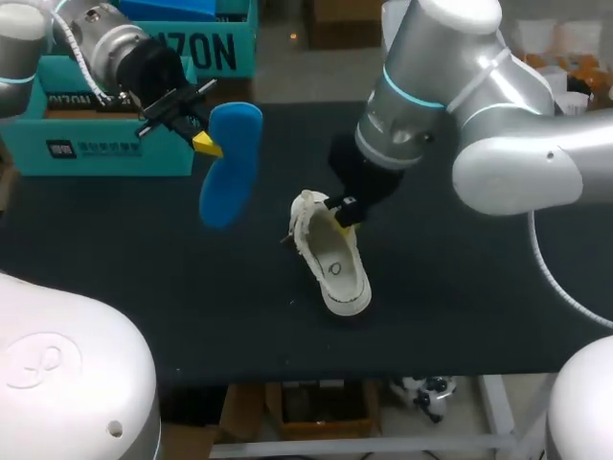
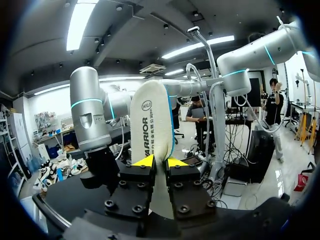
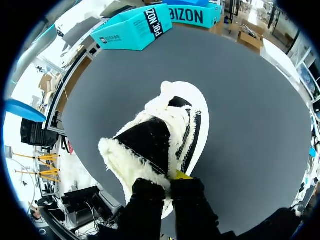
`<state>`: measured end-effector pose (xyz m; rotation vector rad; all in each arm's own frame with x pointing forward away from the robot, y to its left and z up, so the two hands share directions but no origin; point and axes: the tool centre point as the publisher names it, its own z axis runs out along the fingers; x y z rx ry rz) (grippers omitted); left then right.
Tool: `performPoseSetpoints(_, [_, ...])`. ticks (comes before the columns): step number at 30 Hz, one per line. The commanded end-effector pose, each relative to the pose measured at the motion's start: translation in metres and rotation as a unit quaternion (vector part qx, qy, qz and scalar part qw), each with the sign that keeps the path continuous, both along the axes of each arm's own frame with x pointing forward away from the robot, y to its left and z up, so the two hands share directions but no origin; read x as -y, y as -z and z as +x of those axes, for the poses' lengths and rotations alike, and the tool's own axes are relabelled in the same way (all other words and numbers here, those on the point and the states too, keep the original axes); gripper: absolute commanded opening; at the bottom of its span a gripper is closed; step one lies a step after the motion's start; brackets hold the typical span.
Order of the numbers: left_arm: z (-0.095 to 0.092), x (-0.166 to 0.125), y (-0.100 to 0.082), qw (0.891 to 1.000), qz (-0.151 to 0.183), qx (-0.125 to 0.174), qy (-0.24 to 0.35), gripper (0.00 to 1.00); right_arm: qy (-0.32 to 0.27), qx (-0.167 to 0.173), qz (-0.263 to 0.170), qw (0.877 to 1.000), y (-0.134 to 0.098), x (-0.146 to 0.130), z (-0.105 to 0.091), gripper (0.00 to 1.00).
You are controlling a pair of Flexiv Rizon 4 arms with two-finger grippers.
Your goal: Open the shoe tongue, take the insole out of the shoe, put the insole back into the shoe, and pack the shoe into the shoebox
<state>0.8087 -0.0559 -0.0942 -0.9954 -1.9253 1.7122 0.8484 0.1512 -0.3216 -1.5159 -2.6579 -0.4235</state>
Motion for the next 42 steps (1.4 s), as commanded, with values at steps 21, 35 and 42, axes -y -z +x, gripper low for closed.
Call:
performPoseSetpoints(21, [-0.002,0.012,0.001,0.995,-0.018,-0.016,0.098,0.00,0.077,0.112,0.098,0.986,0.021,0.003,-0.021,0.00])
performPoseSetpoints(35, [-0.009,0.016,0.005,0.993,-0.040,-0.011,0.114,0.00,0.093,0.129,0.095,0.983,0.003,0.014,-0.042,1.00])
performPoseSetpoints(42, [-0.015,0.023,0.006,0.992,-0.040,0.000,0.119,0.00,0.094,0.127,0.111,0.981,0.001,0.024,-0.052,1.00])
